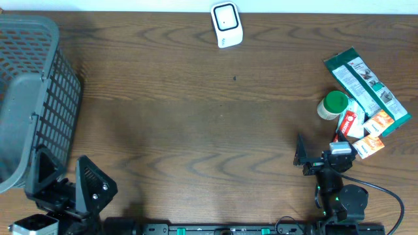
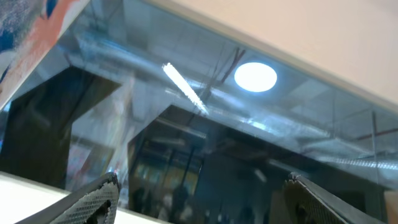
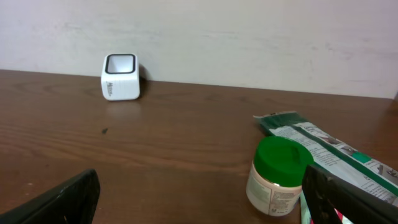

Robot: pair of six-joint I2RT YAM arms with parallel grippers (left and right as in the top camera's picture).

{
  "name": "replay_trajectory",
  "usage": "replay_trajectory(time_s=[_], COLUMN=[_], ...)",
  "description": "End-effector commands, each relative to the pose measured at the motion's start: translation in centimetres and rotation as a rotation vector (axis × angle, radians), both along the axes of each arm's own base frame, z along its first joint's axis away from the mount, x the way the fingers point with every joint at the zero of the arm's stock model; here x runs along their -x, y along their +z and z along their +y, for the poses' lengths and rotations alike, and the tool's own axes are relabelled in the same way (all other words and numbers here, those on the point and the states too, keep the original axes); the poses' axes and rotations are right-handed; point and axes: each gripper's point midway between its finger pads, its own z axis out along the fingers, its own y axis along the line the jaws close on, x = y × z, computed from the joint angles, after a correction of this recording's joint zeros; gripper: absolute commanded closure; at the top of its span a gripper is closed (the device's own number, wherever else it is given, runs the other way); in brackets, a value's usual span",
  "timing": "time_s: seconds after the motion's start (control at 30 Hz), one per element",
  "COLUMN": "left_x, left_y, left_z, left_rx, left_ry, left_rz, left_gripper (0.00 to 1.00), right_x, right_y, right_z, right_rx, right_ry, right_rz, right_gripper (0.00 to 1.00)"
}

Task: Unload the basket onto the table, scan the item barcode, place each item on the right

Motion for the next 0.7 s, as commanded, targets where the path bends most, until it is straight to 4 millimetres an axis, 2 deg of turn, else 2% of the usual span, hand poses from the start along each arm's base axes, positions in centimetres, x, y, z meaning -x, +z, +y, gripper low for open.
replay_trajectory(time_s=[0.0,0.33,0.67], left_x=[-0.3,-4.2,-7.2], left_y=[-1.2,-7.1,-12.1], left_z=[0.1,0.1,0.3], left_rx=[-0.001,-0.002,0.006], left_ry=[0.011,0.012,0.024], left_rz=[-0.029,0.076,0.213], left_gripper=[0.15,0.15,0.15], right_x=[0.0,0.0,0.0], right_y=[0.0,0.0,0.0], right_z=[-0.3,-0.3,-0.3], right_rx=[-0.012,-0.012,-0.012], right_ry=[-0.014,-0.014,-0.014], right_rz=[0.001,0.001,0.001], right_gripper=[0.01,0.01,0.01])
